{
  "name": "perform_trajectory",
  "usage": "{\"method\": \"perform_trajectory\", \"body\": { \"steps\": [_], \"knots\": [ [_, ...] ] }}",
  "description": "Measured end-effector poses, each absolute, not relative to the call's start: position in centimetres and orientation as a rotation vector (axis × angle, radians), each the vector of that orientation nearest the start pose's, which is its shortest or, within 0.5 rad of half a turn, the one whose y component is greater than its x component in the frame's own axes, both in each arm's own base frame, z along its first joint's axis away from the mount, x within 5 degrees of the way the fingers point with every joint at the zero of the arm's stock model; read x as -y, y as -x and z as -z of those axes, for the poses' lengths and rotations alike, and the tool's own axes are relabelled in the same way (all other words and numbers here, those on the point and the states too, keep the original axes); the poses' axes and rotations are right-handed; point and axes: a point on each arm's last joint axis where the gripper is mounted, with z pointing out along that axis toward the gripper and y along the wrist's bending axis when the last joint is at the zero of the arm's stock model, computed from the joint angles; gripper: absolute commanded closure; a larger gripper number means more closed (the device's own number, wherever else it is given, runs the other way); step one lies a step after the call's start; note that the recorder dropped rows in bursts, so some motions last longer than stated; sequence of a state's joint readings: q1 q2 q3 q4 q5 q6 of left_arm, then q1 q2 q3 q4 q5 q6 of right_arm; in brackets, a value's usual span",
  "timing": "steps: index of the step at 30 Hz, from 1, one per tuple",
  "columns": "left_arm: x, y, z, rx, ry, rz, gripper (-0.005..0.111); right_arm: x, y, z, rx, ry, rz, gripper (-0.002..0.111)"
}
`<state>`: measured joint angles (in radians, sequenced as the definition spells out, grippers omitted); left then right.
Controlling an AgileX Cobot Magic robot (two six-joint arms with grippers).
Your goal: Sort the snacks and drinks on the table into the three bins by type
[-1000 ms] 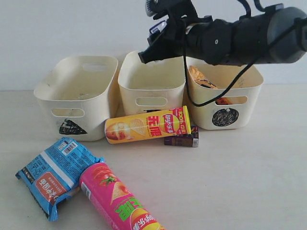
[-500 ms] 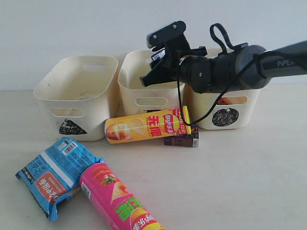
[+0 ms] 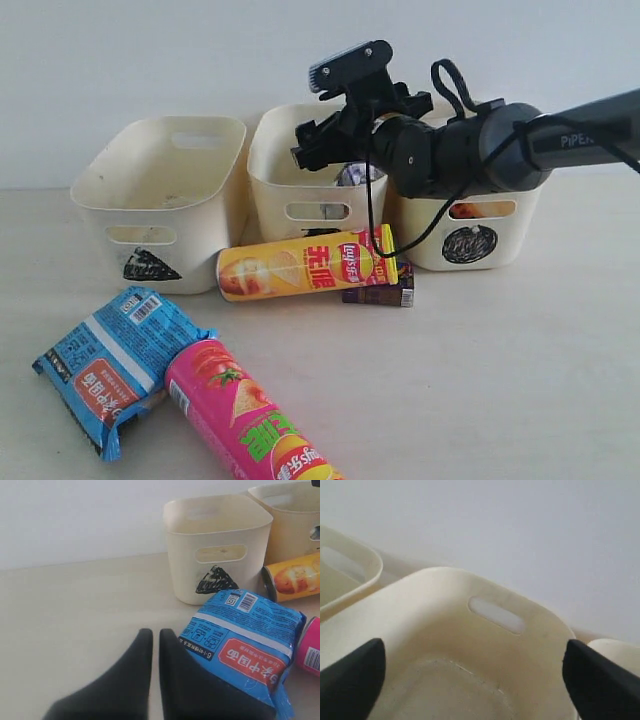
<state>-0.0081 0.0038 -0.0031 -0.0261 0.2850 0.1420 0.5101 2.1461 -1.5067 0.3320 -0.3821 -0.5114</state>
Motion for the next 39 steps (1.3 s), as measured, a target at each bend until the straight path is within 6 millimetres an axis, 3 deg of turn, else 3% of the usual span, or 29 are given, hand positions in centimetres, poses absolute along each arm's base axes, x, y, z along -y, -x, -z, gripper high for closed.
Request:
{"method": "perform_trajectory", "body": {
  "steps": [6,8,11,15,21,25,33,39],
  "knots": [
    [0.1,-5.5,-18.8,-1.766,-0.116,-0.072,0.102,-23.2,-43.8,-23.2,-1.635,0.502,-0.126,0.019],
    [0.1,-5.5,-18.8,-1.766,-0.116,-0.072,0.102,-23.0,-43.5,-24.7,-1.613,0.477,-0.136,0.026],
    [0.1,-5.5,-18.8,-1.766,-0.116,-0.072,0.102,-22.6,-43.1,-26.8,-1.585,0.435,-0.156,0.053],
    [0.1,-5.5,-18.8,-1.766,-0.116,-0.072,0.102,-22.3,-42.4,-28.8,-1.583,0.416,-0.184,0.107],
    [0.1,-5.5,-18.8,-1.766,-0.116,-0.072,0.102,-22.2,-41.3,-29.0,-1.715,0.559,-0.199,0.107],
    [0.1,-5.5,-18.8,-1.766,-0.116,-0.072,0.102,-20.8,-40.9,-28.9,-1.862,0.632,-0.233,0.107],
    [0.1,-5.5,-18.8,-1.766,-0.116,-0.072,0.102,-14.1,-40.5,-29.3,-2.173,0.610,-0.290,0.107],
    [0.1,-5.5,-18.8,-1.766,-0.116,-0.072,0.102,-7.7,-39.5,-30.8,-2.330,0.385,-0.331,0.107]
  ]
}}
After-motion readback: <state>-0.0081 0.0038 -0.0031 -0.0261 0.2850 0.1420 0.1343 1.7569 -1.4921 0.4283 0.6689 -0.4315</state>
